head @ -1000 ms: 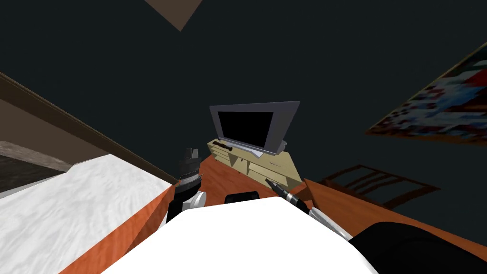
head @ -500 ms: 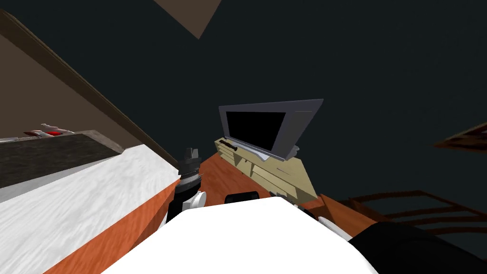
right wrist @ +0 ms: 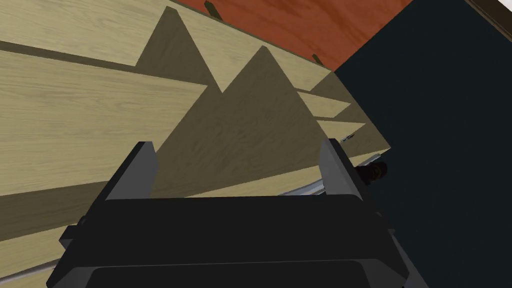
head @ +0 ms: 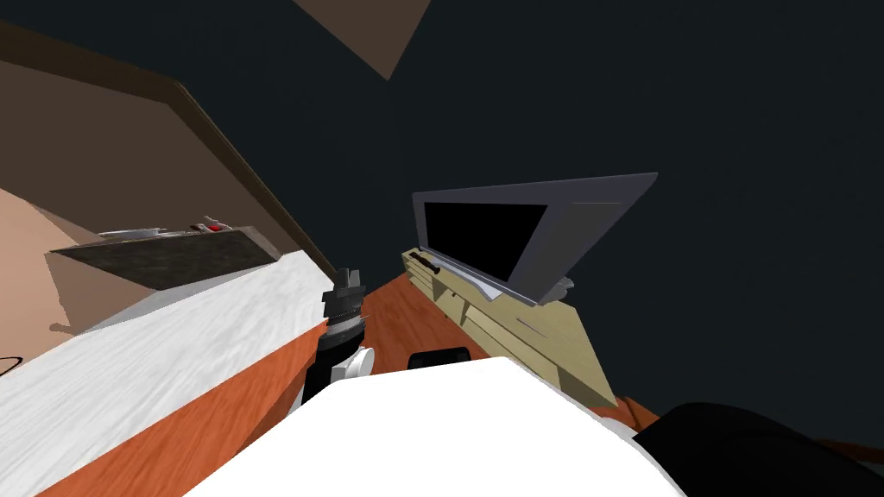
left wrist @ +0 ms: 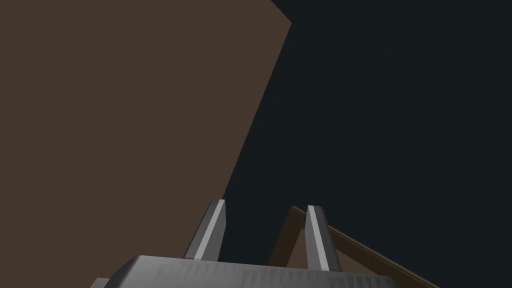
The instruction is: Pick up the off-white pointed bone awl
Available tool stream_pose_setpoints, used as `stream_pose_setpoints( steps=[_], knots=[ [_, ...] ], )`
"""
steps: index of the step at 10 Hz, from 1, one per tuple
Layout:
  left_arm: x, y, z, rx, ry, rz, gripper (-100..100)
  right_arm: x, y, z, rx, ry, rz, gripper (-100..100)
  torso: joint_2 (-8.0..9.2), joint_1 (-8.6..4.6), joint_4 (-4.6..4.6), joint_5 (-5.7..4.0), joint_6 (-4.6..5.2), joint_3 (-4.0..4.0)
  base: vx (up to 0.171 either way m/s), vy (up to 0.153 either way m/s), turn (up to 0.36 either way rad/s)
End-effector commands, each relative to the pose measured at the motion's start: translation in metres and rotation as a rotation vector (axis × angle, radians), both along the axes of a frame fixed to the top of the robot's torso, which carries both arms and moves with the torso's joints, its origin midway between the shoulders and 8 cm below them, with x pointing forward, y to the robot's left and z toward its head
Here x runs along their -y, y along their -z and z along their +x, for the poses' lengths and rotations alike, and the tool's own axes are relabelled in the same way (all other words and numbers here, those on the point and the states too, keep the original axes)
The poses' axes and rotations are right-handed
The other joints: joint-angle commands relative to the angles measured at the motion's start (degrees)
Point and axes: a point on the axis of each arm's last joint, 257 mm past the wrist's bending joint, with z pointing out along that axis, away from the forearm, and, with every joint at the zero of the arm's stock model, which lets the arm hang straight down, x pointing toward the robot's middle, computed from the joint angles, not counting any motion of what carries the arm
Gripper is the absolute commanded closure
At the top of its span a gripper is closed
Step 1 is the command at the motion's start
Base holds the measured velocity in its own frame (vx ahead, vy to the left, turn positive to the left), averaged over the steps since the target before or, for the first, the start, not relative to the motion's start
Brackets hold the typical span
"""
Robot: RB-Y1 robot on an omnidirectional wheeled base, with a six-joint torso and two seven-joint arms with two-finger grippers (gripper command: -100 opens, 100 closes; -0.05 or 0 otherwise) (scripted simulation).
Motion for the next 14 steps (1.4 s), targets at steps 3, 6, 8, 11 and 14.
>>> stream_pose_setpoints(
  steps=[3, 6, 8, 11, 14],
  knots=[
    [0.000, 0.000, 0.000, 0.000, 0.000, 0.000, 0, 0.028, 0.022, -0.042, -0.106, -0.062, -0.096, -100, 0.02, 0.06, 0.01, 0.01, 0.01, 0.01, 0.036, -0.025, 0.181],
    [0.000, 0.000, 0.000, 0.000, 0.000, 0.000, 0, 0.067, 0.035, -0.092, -0.216, -0.136, -0.194, -100, 0.02, 0.05, 0.01, 0.01, 0.00, 0.01, 0.034, -0.026, 0.270],
    [0.000, 0.000, 0.000, 0.000, 0.000, 0.000, 0, 0.088, 0.038, -0.114, -0.267, -0.172, -0.241, -100, 0.04, 0.06, 0.01, 0.01, 0.04, 0.02, 0.028, -0.029, 0.156],
    [0.000, 0.000, 0.000, 0.000, 0.000, 0.000, 0, 0.129, 0.038, -0.153, -0.359, -0.240, -0.326, -100, 0.03, 0.03, 0.01, 0.00, 0.03, 0.02, 0.028, -0.035, 0.224],
    [0.000, 0.000, 0.000, 0.000, 0.000, 0.000, 0, 0.168, 0.032, -0.181, -0.434, -0.300, -0.400, -100, -0.06, -0.04, -0.01, -0.01, 0.03, -0.04, 0.046, -0.051, 0.202]
  ],
)
